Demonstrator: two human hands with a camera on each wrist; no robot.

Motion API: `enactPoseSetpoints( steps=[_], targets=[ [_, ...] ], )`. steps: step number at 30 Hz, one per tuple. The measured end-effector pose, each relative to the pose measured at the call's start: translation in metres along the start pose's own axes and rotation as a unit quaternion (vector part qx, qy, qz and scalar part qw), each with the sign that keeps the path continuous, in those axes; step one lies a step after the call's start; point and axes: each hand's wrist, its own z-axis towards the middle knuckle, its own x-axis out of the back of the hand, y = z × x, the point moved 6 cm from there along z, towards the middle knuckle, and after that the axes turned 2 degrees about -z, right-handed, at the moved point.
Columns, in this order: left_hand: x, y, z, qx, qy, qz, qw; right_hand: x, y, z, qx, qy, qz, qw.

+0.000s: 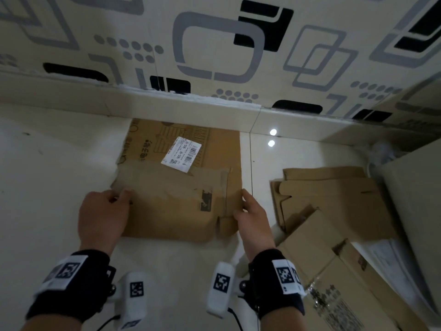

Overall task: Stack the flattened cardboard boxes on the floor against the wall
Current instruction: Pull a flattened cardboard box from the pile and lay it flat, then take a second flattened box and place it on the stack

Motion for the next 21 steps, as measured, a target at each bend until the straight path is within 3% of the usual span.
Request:
enactPoseSetpoints(
  steps=[4,6,8,12,15,21],
  targets=[
    [0.000,0.013,-0.005,0.021,0.037,0.057,0.997,0.016,-0.005,0.000,0.020,0.036,0.001,0.999],
    [-0.003,0.036,-0.014,-0.034,0.067,0.045,0.996,0.029,-0.008,-0.002,0.034,0.053,-0.008,0.998],
    [-0.017,0.065,-0.030,-0.107,0.059,0.017,0.992,0.041,-0.012,-0.005,0.045,0.064,-0.003,0.997],
    [-0.066,0.121,-0.066,-0.156,-0.053,-0.042,0.985,0.060,-0.008,-0.011,0.045,0.085,0.023,0.995],
    [-0.113,0.152,-0.094,-0.143,-0.175,-0.146,0.963,0.081,-0.004,-0.015,0.058,0.117,0.026,0.991],
    [-0.176,0.177,-0.134,-0.112,-0.330,-0.138,0.927,0.124,0.008,-0.021,0.055,0.166,0.064,0.983]
  ],
)
